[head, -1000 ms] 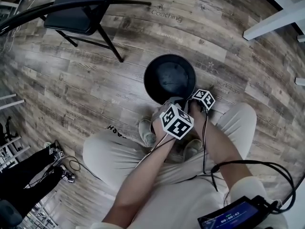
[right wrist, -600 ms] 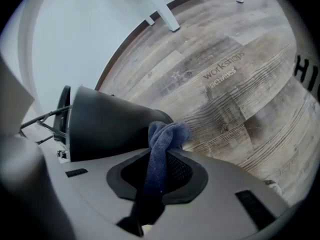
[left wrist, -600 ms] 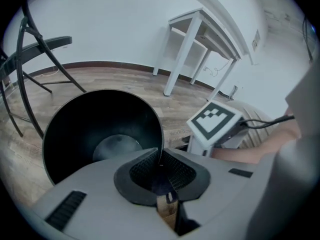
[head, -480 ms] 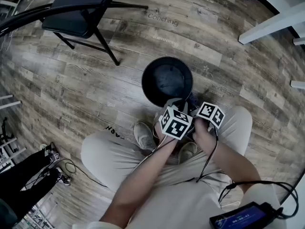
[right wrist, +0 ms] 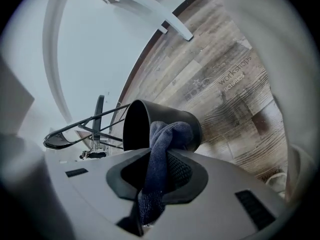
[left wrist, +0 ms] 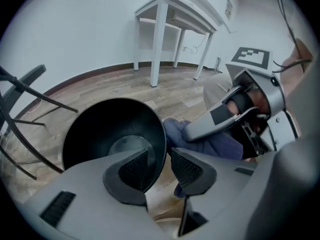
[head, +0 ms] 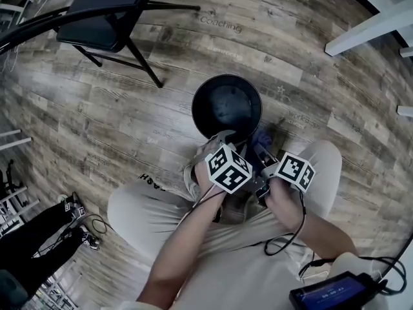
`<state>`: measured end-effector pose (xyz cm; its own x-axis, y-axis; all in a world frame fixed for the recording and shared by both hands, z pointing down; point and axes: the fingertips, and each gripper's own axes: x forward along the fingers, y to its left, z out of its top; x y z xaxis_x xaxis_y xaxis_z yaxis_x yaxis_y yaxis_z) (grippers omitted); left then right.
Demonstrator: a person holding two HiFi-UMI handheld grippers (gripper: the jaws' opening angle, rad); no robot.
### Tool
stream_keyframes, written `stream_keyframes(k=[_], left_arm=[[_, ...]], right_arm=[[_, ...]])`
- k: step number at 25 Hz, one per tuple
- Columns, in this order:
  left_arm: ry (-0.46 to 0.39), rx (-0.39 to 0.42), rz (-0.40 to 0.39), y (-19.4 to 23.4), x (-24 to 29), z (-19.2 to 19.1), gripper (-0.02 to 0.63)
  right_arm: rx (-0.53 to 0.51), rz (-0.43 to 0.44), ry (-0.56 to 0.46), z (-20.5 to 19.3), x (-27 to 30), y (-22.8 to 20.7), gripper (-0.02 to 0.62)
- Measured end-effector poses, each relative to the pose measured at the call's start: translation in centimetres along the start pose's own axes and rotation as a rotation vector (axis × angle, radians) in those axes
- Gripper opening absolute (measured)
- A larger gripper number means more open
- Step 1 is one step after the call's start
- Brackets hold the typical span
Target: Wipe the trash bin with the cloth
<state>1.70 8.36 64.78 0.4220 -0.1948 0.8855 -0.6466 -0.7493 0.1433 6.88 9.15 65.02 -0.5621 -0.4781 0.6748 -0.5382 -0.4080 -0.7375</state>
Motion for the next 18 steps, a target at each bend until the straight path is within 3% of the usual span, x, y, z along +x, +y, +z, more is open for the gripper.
stream_keyframes(k=[2, 5, 9, 18], left_arm=[[0.031, 0.002, -0.033, -0.6, 0.5, -0.9, 0.138], [0.083, 0.067, 0.003, -0.7, 1.3, -2.1, 0.129], [0.083, 0.071, 0.031, -0.2, 1.5, -2.1, 0.060], [0.042, 0.006, 0.016, -0.6, 1.6, -1.4, 0.055]], right_arm=[[-0.024, 0.013, 0.004, -0.8, 0.0, 0.7, 0.069], [-0.036, 0.024, 0.015, -1.9, 0.7, 1.1, 0.069], [-0.009, 0.008, 0.007, -2.0, 2.1, 0.1, 0.069], [0.201, 0.026, -0.039, -1.6, 5.5, -3.5, 0.069]])
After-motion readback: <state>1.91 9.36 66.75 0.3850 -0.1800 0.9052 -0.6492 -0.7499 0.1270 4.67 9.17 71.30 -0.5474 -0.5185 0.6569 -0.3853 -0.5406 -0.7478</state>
